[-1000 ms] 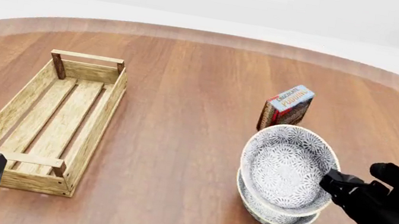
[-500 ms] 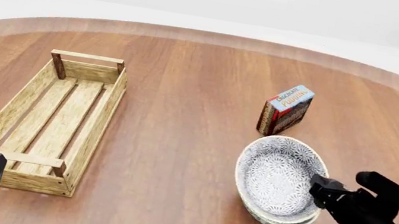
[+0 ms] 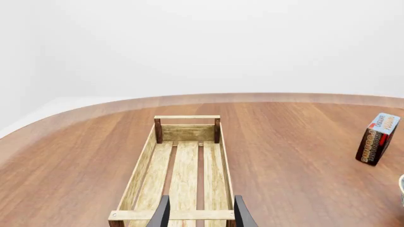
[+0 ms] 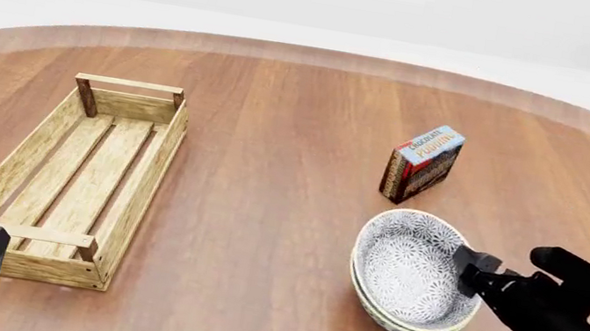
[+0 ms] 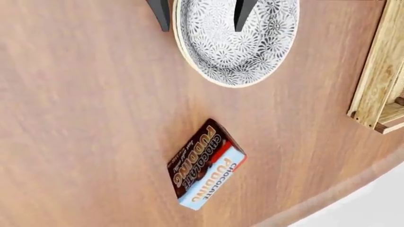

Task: Stack the left bowl on the right bowl and place them in the tray.

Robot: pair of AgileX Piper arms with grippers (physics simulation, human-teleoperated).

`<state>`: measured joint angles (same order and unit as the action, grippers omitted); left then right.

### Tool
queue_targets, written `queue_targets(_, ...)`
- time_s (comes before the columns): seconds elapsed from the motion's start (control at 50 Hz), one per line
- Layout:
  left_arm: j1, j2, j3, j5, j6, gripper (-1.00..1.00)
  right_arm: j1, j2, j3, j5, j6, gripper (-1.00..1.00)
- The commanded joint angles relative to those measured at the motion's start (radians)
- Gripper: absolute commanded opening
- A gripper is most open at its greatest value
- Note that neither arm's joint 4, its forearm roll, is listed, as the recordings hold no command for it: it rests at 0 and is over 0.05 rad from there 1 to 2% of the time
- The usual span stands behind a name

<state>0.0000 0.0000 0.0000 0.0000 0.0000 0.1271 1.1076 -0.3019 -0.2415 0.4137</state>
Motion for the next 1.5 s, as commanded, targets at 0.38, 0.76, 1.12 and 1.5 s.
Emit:
queue_targets(0.38, 0.0, 0.0, 0.0, 0.0, 0.0, 1.0, -0.077, 0.129, -0.147, 0.181, -0.283, 1.0)
queue_targets(0.76, 0.0, 0.0, 0.0, 0.0, 0.0, 1.0, -0.032, 0.221, -0.101, 0.079, -0.248, 1.0)
queue_targets(1.12, 0.0, 0.0, 0.0, 0.0, 0.0, 1.0, -0.028, 0.259, -0.061, 0.001, -0.215, 1.0)
queue_targets(1.5, 0.0, 0.0, 0.0, 0.0, 0.0, 1.0, -0.023, 0.318, -0.034, -0.075, -0.196, 1.0)
